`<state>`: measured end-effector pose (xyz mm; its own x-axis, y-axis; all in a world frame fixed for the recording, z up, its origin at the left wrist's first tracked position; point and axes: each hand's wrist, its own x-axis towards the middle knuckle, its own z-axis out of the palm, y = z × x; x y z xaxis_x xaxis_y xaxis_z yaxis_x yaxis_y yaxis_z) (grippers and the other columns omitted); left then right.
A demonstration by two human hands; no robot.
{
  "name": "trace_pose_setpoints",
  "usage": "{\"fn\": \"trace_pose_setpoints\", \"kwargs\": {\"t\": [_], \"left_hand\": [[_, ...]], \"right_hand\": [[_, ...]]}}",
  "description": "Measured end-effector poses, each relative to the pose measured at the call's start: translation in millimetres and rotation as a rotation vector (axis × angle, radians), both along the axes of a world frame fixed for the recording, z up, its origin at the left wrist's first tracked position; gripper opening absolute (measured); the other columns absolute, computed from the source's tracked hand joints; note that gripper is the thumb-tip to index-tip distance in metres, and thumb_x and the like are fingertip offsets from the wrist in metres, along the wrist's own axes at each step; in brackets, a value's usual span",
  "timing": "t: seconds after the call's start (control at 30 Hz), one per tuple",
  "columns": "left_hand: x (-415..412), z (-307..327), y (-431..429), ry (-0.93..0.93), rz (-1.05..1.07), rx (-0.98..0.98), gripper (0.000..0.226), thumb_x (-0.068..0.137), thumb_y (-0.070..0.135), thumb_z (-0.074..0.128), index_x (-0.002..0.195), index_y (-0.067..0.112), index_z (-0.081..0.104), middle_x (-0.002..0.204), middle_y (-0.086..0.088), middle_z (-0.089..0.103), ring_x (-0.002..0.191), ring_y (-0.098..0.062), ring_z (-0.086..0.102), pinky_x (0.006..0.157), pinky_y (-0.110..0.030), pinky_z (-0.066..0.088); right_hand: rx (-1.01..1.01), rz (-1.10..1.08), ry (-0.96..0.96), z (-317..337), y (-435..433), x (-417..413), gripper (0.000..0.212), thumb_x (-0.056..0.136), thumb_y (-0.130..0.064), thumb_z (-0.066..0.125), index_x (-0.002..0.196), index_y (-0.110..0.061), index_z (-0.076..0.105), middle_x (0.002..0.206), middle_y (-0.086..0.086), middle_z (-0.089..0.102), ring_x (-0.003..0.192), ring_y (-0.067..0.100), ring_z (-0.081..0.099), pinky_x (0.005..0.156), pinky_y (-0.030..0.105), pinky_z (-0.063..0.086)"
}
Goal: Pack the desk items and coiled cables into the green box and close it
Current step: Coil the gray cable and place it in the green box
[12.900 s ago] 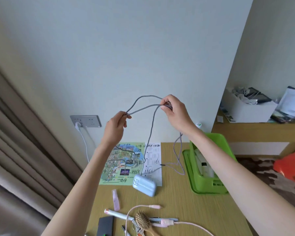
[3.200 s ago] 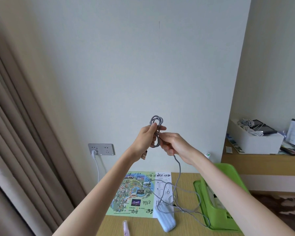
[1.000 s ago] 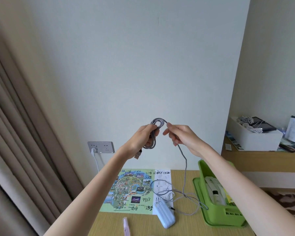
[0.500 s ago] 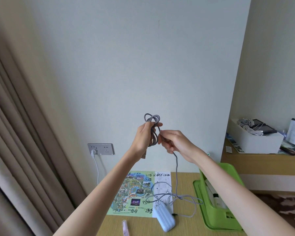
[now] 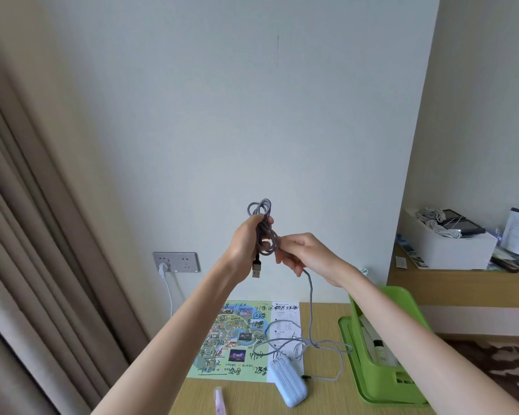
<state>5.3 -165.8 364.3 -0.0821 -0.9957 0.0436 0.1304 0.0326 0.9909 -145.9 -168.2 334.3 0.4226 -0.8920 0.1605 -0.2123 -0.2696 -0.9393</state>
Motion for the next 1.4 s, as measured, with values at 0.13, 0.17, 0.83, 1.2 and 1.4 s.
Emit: {"fn": "trace_pose_setpoints", "kwargs": {"t": [0.13, 0.17, 0.83, 1.2, 1.4], "left_hand": [[7, 3, -4, 0.304, -0.035, 0.012, 0.029, 0.103, 0.018, 0.033, 0.081, 0.011, 0.051, 0.074, -0.002, 0.051, 0.07, -0.017, 0.052, 0.077, -0.031, 0.046], [9, 5, -5, 0.344, -0.04, 0.016, 0.03, 0.103, 0.018, 0.032, 0.08, 0.011, 0.05, 0.073, -0.002, 0.05, 0.068, -0.017, 0.052, 0.078, -0.032, 0.048], [27, -6, -8, -0.564, 0.027, -0.26, 0.03, 0.105, 0.027, 0.034, 0.084, 0.016, 0.053, 0.067, 0.005, 0.041, 0.051, -0.005, 0.034, 0.05, -0.02, 0.028], [7, -3, 11, -0.578, -0.254, -0.182, 0.04, 0.106, 0.03, 0.029, 0.082, 0.015, 0.057, 0.068, 0.004, 0.041, 0.054, -0.007, 0.032, 0.048, -0.014, 0.027], [-2, -4, 17, -0.646, -0.307, -0.158, 0.035, 0.104, 0.035, 0.038, 0.082, 0.015, 0.055, 0.068, 0.004, 0.042, 0.051, -0.005, 0.035, 0.05, -0.02, 0.027]], "right_hand": [[0.031, -0.023, 0.029, -2, -1, -5, 0.042, 0.097, -0.041, 0.053, 0.069, -0.013, 0.065, 0.056, -0.001, 0.046, 0.048, 0.01, 0.042, 0.051, 0.019, 0.04], [0.036, -0.039, 0.025, -2, -1, -7, 0.041, 0.096, -0.04, 0.055, 0.067, -0.014, 0.065, 0.054, -0.002, 0.045, 0.048, 0.01, 0.041, 0.052, 0.019, 0.04], [-0.048, -0.159, -0.172, 24, -12, -26, 0.01, 0.078, -0.022, 0.069, 0.074, -0.012, 0.07, 0.073, -0.002, 0.067, 0.047, 0.007, 0.035, 0.059, 0.023, 0.04], [-0.234, -0.279, -0.096, 29, -14, -20, 0.015, 0.088, -0.014, 0.07, 0.089, 0.001, 0.066, 0.07, -0.002, 0.062, 0.045, -0.002, 0.045, 0.049, 0.019, 0.035], [-0.241, -0.262, -0.099, 25, -17, -21, 0.013, 0.084, -0.014, 0.073, 0.085, -0.003, 0.068, 0.069, -0.003, 0.063, 0.049, 0.001, 0.046, 0.047, 0.018, 0.034]]}}
